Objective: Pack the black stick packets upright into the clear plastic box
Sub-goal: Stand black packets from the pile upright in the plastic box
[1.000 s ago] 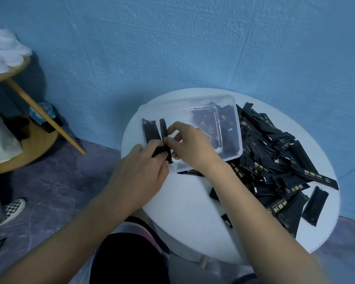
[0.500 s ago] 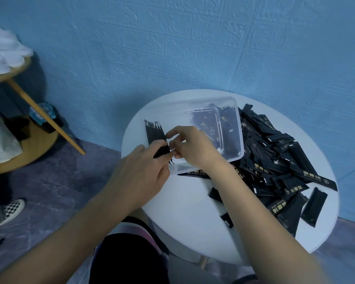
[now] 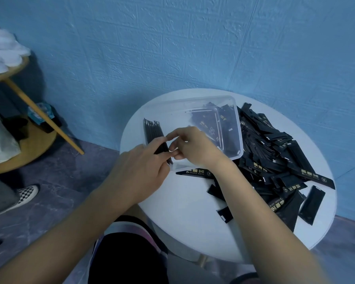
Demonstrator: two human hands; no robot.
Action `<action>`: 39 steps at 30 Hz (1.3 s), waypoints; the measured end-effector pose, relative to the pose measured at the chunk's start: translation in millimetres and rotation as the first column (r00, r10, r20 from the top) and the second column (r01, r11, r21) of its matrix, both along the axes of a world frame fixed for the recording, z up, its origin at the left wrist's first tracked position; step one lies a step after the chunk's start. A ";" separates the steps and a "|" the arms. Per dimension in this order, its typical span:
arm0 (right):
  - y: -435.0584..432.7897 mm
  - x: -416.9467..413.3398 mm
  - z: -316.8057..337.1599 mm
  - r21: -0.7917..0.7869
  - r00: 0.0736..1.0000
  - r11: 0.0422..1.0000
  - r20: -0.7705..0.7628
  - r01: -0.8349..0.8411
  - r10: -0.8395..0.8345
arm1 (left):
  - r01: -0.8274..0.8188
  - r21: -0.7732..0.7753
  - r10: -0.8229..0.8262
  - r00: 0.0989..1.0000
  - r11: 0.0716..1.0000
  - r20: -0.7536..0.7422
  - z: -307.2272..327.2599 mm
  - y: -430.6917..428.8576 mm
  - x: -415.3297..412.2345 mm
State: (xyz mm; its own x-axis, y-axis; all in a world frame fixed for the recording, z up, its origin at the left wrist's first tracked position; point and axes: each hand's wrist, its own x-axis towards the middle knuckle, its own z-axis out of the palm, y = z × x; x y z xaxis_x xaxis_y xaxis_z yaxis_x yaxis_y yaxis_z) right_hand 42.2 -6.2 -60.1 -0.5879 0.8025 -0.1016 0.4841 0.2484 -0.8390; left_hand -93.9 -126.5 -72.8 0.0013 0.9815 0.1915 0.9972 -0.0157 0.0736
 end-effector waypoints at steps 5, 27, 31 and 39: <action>-0.2 12.3 1.9 -0.061 0.994 0.994 0.062 -0.088 0.092 | -0.002 -0.009 0.002 1.000 1.000 0.010 -2.3 1.5 -0.6; -29.0 90.4 19.4 0.126 0.985 0.991 -0.158 -0.049 0.069 | -0.008 0.001 0.008 0.996 1.000 0.092 3.3 9.7 -3.2; -41.2 109.1 17.9 0.348 0.973 0.935 0.232 -0.066 -0.017 | -0.013 -0.003 0.013 0.994 1.000 0.105 6.4 10.6 -1.9; -53.8 103.1 -11.5 0.602 0.853 0.788 0.473 -0.130 -0.221 | -0.022 -0.010 0.023 0.992 1.000 0.123 8.1 11.3 -1.5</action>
State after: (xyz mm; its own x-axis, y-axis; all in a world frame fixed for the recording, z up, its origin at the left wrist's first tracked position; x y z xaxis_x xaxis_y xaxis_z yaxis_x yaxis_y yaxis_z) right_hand 145.3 -60.0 -71.6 -0.5542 0.8206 0.1398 0.8049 0.5710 -0.1614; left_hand -95.4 -115.2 -64.8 -0.0442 0.9826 0.1806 0.9806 0.0081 0.1959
